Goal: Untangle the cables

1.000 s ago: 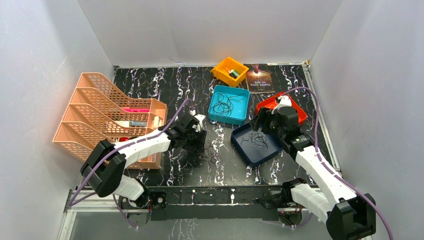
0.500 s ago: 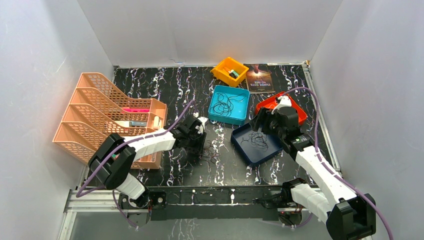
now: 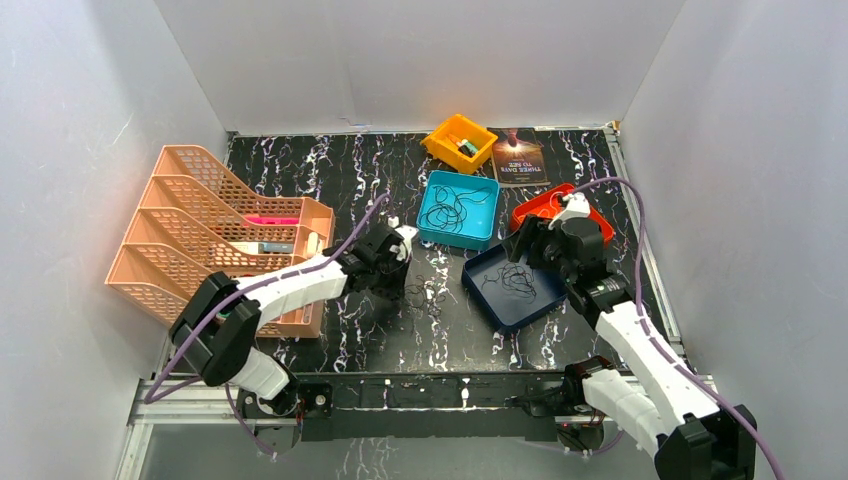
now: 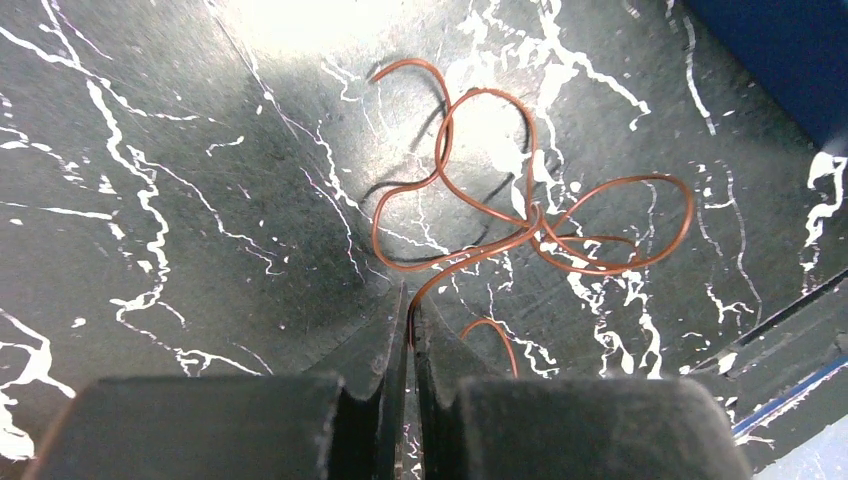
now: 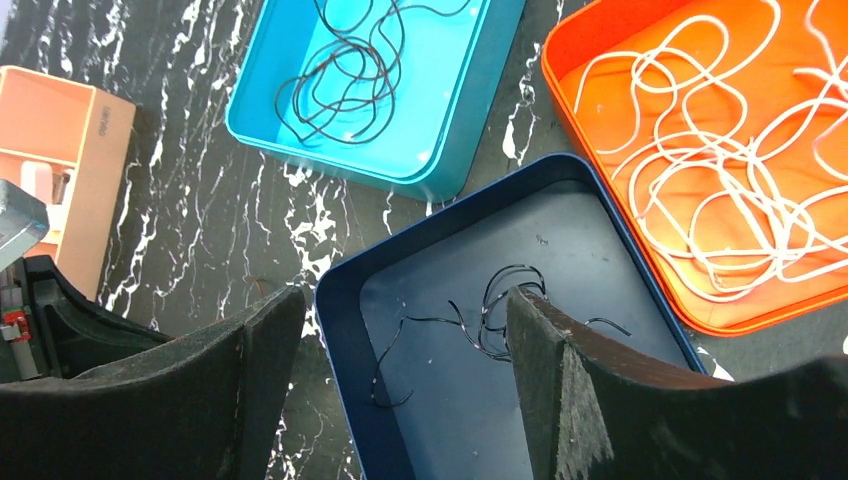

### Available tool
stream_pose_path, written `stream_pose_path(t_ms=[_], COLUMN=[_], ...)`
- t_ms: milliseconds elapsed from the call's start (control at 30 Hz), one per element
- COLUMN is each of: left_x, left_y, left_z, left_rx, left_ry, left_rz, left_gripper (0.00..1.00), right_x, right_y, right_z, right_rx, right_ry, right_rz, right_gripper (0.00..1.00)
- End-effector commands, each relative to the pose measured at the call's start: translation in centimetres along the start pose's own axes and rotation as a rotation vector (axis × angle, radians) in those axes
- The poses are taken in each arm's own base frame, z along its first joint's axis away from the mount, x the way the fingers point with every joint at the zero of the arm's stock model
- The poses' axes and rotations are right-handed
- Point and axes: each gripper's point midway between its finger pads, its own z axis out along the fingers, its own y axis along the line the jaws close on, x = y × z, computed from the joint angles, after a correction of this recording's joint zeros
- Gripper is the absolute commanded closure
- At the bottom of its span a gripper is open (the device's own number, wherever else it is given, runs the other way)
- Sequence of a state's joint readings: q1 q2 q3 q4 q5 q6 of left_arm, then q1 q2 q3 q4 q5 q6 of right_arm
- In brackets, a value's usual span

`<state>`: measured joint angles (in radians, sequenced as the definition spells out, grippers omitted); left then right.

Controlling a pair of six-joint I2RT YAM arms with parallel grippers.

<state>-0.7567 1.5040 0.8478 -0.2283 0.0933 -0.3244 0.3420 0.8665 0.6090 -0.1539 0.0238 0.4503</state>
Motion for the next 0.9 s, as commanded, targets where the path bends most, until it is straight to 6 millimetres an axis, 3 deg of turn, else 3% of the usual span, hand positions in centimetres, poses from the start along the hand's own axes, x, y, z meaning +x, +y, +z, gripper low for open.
stream_pose_path(t_ms=[0, 133, 433, 700, 867], left_x=[-3.2, -4.7, -9.2, -12.0, -13.1], left_y=[-0.8, -0.3, -0.7, -0.7, -1.1], left_z=[-3.6, -5.3, -10.6, -14.6, -16.2], left_rx=[-0.003, -0.053, -0.087, -0.120, -0.113], left_ry=[-0.097, -0.142, -0.321, -0.441, -0.490], left_rz=[0.041, 0.049, 0.074, 0.098, 0.093], left_gripper=[1.00, 1.00, 1.00, 1.00, 1.00], right_x=[-2.5, -3.3, -4.2, -3.9, -2.4], right_y=[0.6, 1.5, 7.7, 11.8, 15.3], right_z=[-0.7, -1.1, -3.4, -2.7, -1.8], right_rx=[-0.025, -0.075, -0.434, -0.618, -0.700], right_ry=[-0.121, -0.148, -0.204, -0.177, -0.177], right_rz=[0.001, -0.060, -0.269, -0.297, -0.381], right_gripper=[0.18, 0.17, 0.17, 0.18, 0.18])
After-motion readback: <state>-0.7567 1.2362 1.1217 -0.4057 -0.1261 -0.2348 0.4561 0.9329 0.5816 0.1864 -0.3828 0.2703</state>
